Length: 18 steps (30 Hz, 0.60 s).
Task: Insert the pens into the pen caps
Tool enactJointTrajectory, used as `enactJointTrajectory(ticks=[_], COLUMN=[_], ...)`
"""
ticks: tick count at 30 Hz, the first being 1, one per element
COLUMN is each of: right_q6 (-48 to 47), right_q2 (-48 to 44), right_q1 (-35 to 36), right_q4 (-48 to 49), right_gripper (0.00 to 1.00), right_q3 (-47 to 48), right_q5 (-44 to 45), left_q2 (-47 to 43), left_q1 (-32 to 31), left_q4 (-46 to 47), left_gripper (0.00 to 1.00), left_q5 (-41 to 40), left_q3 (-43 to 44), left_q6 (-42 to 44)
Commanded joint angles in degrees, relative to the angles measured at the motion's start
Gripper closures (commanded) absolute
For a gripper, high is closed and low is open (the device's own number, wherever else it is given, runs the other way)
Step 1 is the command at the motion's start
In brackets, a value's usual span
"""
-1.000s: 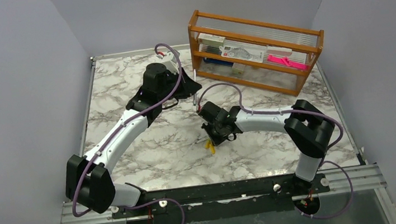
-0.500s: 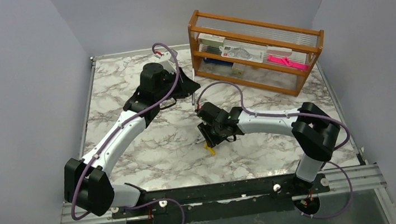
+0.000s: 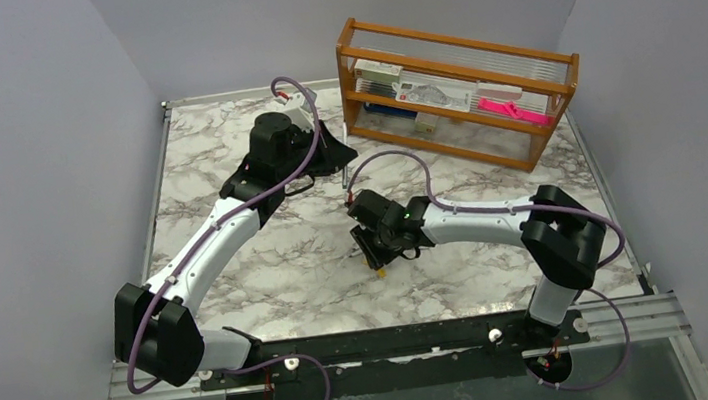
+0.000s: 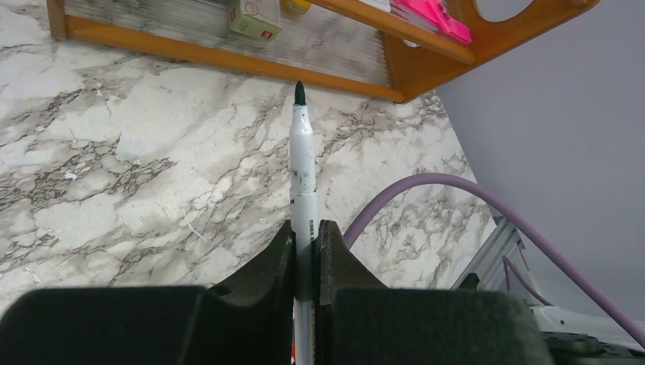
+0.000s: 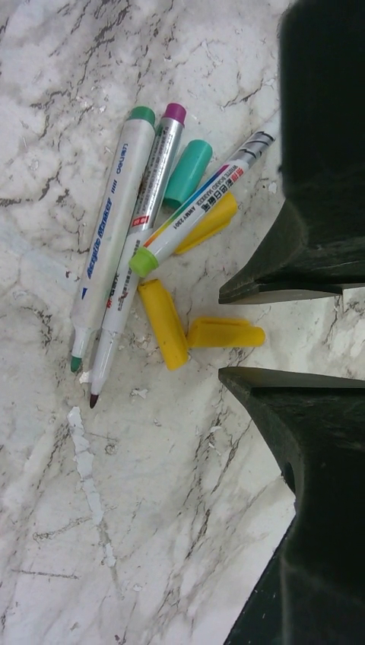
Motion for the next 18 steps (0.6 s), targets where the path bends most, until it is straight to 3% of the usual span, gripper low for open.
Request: enactJointTrajectory(ticks=[1, 10, 11, 14, 18], right_q6=[1.1, 2.6, 2.9, 4.7, 6.4], right_q2=[1.6, 3.5, 3.5, 3.6, 1.4], right_q1=[1.3, 2.6, 2.6, 2.6, 2.6], right_q4=[0.1, -1.1, -1.3, -2.7, -3.7], right_gripper=[0.64, 0.68, 0.7, 0.97, 0.99], right_q3=[0.4, 0.2, 0.0, 0.3, 0.5], right_q5=[1.9, 3.2, 3.4, 5.0, 5.4], left_q2=[-2.0, -1.7, -1.7, -1.6, -1.4], left_q1=[0.6, 1.0, 1.0, 1.0, 1.4], left_q4=[0.3, 0.2, 0.3, 0.5, 0.5], left_gripper=[1.0, 1.0, 1.0, 1.0, 1.0], left_q5=[1.8, 2.2, 2.2, 2.2, 3.0], left_q3=[-0.5, 0.1, 0.0, -0.1, -0.2], left_q6=[0.8, 0.6, 0.5, 0.4, -0.3])
